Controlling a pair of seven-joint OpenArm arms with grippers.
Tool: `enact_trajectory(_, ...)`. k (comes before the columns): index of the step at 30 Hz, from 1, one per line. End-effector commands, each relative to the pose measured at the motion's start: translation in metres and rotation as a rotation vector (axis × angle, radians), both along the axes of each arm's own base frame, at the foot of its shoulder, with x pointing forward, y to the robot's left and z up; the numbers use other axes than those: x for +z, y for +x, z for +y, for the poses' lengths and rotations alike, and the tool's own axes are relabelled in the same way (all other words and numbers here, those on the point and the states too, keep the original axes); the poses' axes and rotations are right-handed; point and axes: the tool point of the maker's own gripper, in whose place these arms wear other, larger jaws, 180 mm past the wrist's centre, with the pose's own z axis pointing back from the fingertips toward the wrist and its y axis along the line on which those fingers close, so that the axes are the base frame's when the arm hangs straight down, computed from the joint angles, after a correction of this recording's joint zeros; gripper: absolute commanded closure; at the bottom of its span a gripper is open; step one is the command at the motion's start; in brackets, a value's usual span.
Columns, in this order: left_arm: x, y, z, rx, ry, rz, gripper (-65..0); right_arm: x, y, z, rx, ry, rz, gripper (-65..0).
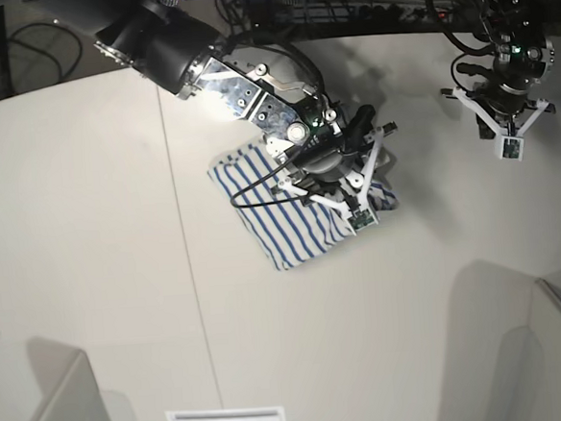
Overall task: Fold the T-shirt properly
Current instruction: 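Lift the shirt and fold it in half, left gripper over right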
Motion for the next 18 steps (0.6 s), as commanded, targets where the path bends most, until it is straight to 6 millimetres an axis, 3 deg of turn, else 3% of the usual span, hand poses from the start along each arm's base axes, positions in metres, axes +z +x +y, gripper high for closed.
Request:
enact_trajectory(1, 0.011, 0.009, 0.004, -0.007, 0.017, -0.043, 0.0, 0.016, 0.006, 0.011, 0.005, 0.043, -0.045, -36.2)
enact_trajectory(18, 0.016, 0.009, 0.012, 0.017, 0.023, -0.056, 0.0, 0.026, -0.007, 0.043, 0.104, 0.09, -0.15, -36.2)
